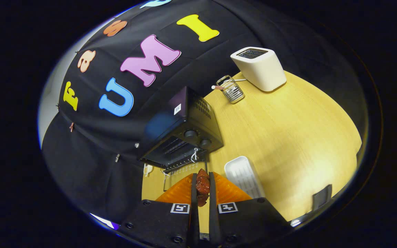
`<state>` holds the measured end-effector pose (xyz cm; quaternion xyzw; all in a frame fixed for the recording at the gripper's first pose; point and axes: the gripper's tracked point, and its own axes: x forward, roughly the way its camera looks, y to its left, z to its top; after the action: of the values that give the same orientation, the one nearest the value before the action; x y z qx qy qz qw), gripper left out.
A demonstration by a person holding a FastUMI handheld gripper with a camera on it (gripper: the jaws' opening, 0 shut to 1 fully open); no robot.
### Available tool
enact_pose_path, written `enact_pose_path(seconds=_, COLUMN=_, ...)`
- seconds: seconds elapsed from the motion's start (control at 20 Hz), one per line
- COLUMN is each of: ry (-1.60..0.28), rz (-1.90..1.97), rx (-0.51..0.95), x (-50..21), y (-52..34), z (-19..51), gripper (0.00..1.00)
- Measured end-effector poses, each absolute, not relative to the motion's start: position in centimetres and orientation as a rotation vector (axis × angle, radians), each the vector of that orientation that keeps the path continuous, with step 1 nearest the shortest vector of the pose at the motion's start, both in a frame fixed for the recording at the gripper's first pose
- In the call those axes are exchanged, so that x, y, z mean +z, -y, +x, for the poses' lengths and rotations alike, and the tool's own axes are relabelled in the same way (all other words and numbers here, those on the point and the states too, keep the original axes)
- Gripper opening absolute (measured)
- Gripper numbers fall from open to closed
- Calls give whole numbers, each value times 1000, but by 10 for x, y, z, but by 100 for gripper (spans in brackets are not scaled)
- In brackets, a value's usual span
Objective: Open the toaster oven, put the food inside, and close the toaster oven door.
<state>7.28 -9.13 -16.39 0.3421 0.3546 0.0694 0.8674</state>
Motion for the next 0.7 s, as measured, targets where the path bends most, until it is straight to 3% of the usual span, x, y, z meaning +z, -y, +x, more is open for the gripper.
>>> enact_pose_path(seconds=0.35, ry=-684, rz=835, rx=101, x=-159, y=20, z=58, gripper=15)
enact_pose_path(seconds=0.7, ry=-543, rz=918, rx=76, x=-159, y=-44, z=96, gripper=15)
